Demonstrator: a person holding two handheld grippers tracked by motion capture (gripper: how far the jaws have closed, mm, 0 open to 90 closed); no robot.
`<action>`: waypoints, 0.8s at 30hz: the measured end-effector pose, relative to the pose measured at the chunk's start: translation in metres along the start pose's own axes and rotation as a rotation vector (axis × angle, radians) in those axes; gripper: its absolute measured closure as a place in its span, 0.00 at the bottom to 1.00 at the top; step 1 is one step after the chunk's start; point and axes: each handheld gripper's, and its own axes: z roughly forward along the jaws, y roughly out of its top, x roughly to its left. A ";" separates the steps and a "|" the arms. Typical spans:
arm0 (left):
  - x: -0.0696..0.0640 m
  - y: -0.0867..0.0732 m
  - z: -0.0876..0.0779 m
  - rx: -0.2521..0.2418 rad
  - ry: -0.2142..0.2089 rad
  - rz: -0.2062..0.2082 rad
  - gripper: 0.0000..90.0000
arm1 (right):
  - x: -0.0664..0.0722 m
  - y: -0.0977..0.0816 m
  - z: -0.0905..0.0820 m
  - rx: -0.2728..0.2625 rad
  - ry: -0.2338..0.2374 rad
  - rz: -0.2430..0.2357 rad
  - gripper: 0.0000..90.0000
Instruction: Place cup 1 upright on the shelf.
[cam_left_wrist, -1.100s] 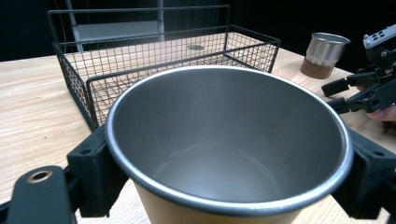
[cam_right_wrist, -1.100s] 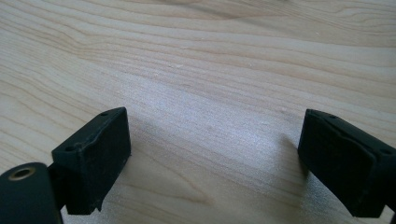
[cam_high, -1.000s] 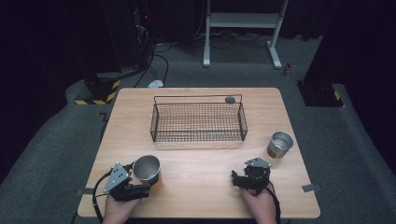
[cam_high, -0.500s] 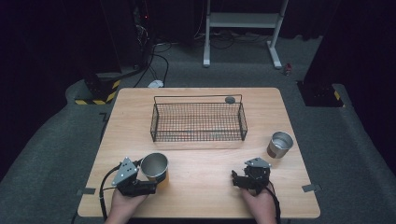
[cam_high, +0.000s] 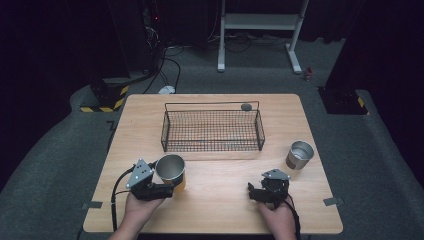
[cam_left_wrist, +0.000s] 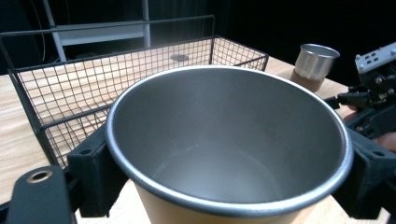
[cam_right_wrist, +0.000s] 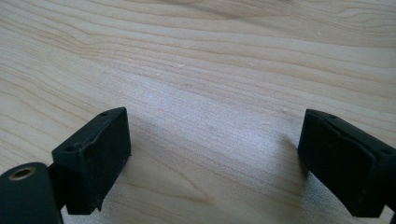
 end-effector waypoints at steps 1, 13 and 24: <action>0.000 0.001 0.001 -0.002 0.000 -0.003 0.15 | 0.000 0.000 0.000 -0.001 0.000 -0.001 0.10; 0.006 0.015 0.011 -0.025 0.018 -0.005 0.15 | 0.000 0.000 0.000 -0.001 0.000 -0.001 0.10; 0.017 0.028 0.021 -0.031 0.063 0.002 0.15 | 0.000 0.000 0.000 -0.001 0.000 -0.003 0.10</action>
